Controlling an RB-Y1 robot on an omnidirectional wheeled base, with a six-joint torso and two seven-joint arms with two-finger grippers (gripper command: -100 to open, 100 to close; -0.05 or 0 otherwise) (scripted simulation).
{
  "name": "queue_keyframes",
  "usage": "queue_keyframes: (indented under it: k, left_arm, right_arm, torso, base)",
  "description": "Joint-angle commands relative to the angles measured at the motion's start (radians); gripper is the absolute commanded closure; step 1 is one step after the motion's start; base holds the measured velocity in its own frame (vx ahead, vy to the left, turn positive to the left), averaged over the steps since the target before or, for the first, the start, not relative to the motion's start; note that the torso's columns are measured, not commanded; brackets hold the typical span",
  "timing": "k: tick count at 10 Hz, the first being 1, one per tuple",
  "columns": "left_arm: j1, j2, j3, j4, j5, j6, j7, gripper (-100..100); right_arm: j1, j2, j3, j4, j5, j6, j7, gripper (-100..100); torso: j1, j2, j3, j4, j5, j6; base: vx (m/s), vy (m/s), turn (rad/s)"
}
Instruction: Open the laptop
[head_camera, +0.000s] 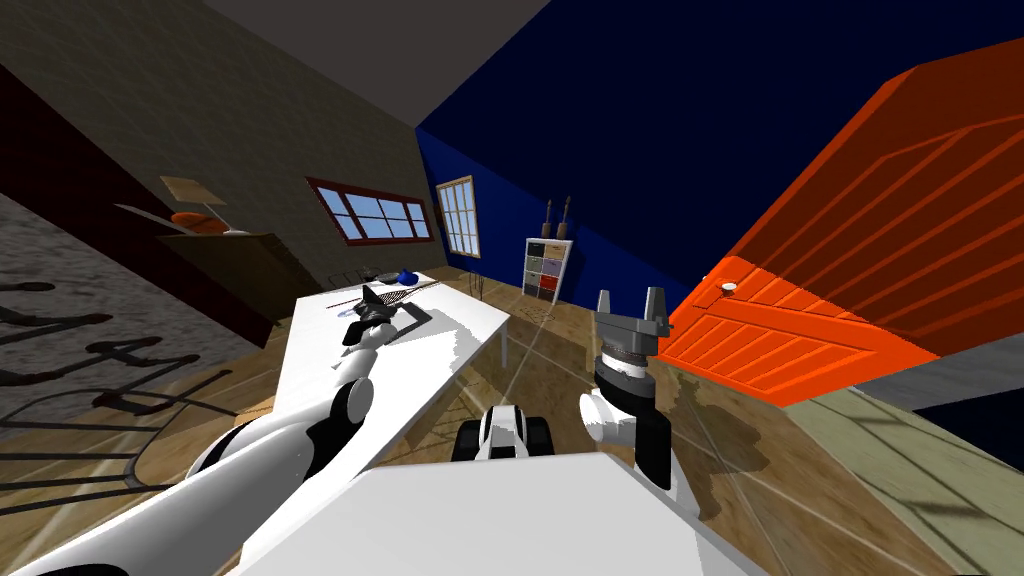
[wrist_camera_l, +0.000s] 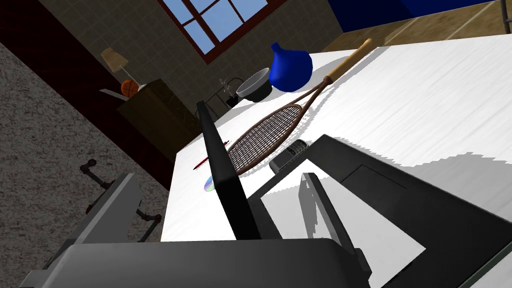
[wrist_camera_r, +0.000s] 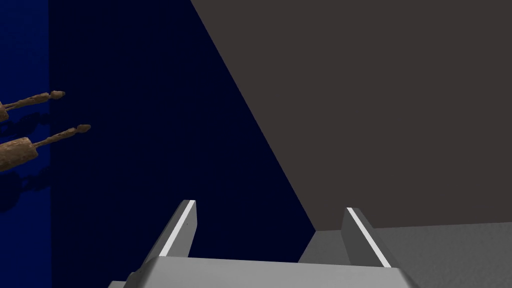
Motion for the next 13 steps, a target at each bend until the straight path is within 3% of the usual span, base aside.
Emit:
queue_keyframes:
  k: [1, 2, 4, 5, 6, 7, 8, 9, 10, 11, 13]
  left_arm:
    - [-0.073, 0.022, -0.063, 0.087, -0.018, -0.032, -0.002, -100]
    - [-0.073, 0.022, -0.063, 0.118, -0.018, -0.032, -0.002, -100]
    - [-0.067, 0.017, -0.054, 0.099, -0.018, -0.025, -0.010, -100]
    - [-0.017, -0.014, -0.004, 0.050, -0.001, 0.010, -0.009, 100]
    - [0.006, -0.014, 0.007, 0.047, -0.001, 0.010, -0.009, 100]
    - [0.013, -0.014, 0.008, 0.006, -0.001, 0.010, -0.009, 100]
    - [0.049, -0.051, 0.053, -0.019, 0.017, 0.051, -0.016, 100]
    - [0.079, -0.051, 0.078, -0.092, 0.017, 0.051, -0.016, 100]
    - [0.098, -0.051, 0.078, -0.106, 0.017, 0.051, -0.016, 100]
    - [0.134, -0.088, 0.134, -0.158, 0.035, 0.093, -0.022, 100]
    - [0.183, -0.088, 0.149, -0.191, 0.035, 0.093, -0.022, 100]
  right_arm:
    - [0.000, 0.000, 0.000, 0.000, 0.000, 0.000, 0.000, 0]
    - [0.000, 0.000, 0.000, 0.000, 0.000, 0.000, 0.000, 0]
    - [0.000, 0.000, 0.000, 0.000, 0.000, 0.000, 0.000, 0]
    - [0.000, 0.000, 0.000, 0.000, 0.000, 0.000, 0.000, 0]
    - [0.000, 0.000, 0.000, 0.000, 0.000, 0.000, 0.000, 0]
    - [0.000, 0.000, 0.000, 0.000, 0.000, 0.000, 0.000, 0]
    - [0.000, 0.000, 0.000, 0.000, 0.000, 0.000, 0.000, 0]
    - [0.000, 0.000, 0.000, 0.000, 0.000, 0.000, 0.000, 0]
    - [0.000, 0.000, 0.000, 0.000, 0.000, 0.000, 0.000, 0]
    - [0.000, 0.000, 0.000, 0.000, 0.000, 0.000, 0.000, 0]
    - [0.000, 0.000, 0.000, 0.000, 0.000, 0.000, 0.000, 0]
  torso:
    - [0.000, 0.001, 0.000, 0.000, 0.000, -0.002]
    - [-0.001, 0.001, 0.000, 0.001, 0.000, 0.000]
    - [0.000, -0.001, 0.000, 0.000, 0.000, 0.000]
    - [0.000, -0.001, -0.001, 0.000, 0.000, 0.000]
    - [-0.001, -0.002, -0.001, -0.001, 0.000, 0.002]
    - [0.000, -0.003, -0.002, -0.003, 0.001, 0.001]
    - [0.001, -0.003, -0.002, -0.002, 0.001, -0.001]
    - [0.000, -0.004, -0.002, -0.005, 0.004, 0.006]
    - [0.000, -0.004, -0.003, -0.004, 0.003, 0.003]
    - [0.002, -0.002, -0.002, -0.003, 0.002, -0.003]
    - [0.003, -0.004, -0.003, -0.004, 0.004, 0.001]
  base:
    - [-0.029, -0.012, 0.209]
    - [-0.016, -0.003, -0.033]
    - [-0.003, 0.002, -0.017]
    - [0.026, 0.007, -0.352]
    - [0.033, 0.015, -0.191]
    - [0.020, 0.001, -0.008]
    - [0.034, 0.009, -0.286]
    - [0.024, 0.013, -0.228]
    - [0.013, -0.002, -0.038]
    - [0.032, 0.004, -0.305]
    - [0.025, 0.008, -0.124]
